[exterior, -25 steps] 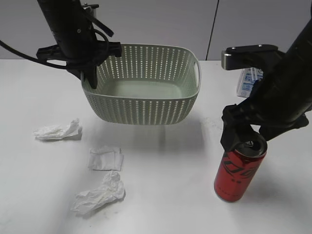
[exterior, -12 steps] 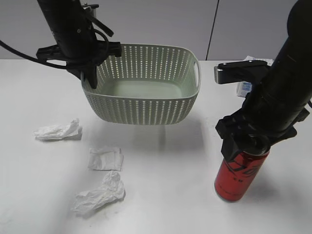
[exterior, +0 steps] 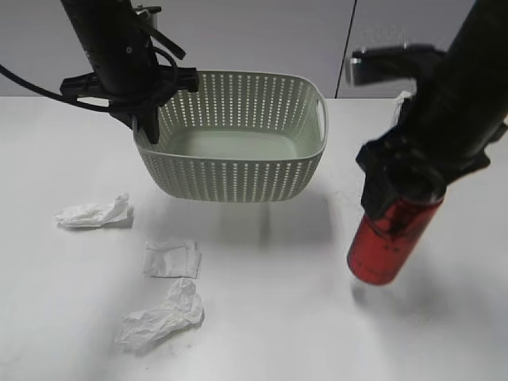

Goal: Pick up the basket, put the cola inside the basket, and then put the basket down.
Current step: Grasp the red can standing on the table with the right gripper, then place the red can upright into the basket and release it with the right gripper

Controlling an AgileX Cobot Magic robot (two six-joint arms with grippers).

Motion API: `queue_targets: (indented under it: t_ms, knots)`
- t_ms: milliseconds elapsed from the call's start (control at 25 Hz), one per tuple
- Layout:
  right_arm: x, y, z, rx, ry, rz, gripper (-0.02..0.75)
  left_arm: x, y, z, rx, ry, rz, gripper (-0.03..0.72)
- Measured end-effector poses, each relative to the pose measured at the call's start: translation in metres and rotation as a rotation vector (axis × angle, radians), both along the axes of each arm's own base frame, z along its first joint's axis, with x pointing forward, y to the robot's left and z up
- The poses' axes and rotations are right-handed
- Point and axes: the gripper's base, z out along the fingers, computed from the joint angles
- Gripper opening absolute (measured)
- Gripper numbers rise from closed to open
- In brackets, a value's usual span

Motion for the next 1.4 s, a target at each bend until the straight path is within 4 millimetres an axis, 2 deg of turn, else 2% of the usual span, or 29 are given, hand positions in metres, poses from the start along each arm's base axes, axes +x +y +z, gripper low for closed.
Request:
queue_targets:
  t_ms: [120, 360, 520, 600, 720, 960, 1080, 1240, 1400]
  knots:
    - [0.013, 0.005, 0.038, 0.012, -0.067, 0.029, 0.502, 0.000, 0.000, 0.000, -0.002, -0.001, 0.001, -0.003]
    - [0.033, 0.014, 0.126, 0.116, -0.325, 0.045, 0.501, 0.000, 0.000, 0.000, 0.000, -0.002, 0.000, -0.003]
    - [0.039, 0.024, 0.154, 0.158, -0.415, 0.075, 0.501, 0.000, 0.000, 0.000, -0.002, -0.002, 0.001, -0.003]
    - [0.041, 0.035, 0.155, 0.164, -0.422, 0.108, 0.501, 0.000, -0.001, 0.000, -0.004, -0.001, 0.000, -0.003]
    - [0.045, 0.058, 0.144, 0.157, -0.402, 0.181, 0.501, 0.001, -0.001, 0.000, -0.005, -0.008, 0.001, -0.003]
    - [0.060, 0.095, 0.091, 0.097, -0.291, 0.273, 0.501, 0.002, -0.001, 0.000, -0.011, -0.019, 0.004, -0.003]
    - [0.072, 0.106, 0.068, 0.081, -0.269, 0.295, 0.501, 0.002, -0.002, 0.000, -0.012, -0.021, 0.003, -0.003]
    - [0.083, 0.114, 0.048, 0.063, -0.246, 0.308, 0.501, 0.002, -0.002, 0.000, -0.011, -0.026, 0.002, -0.003]
    - [0.083, 0.115, 0.046, 0.051, -0.233, 0.339, 0.501, 0.003, -0.002, -0.002, 0.001, -0.026, -0.001, -0.003]
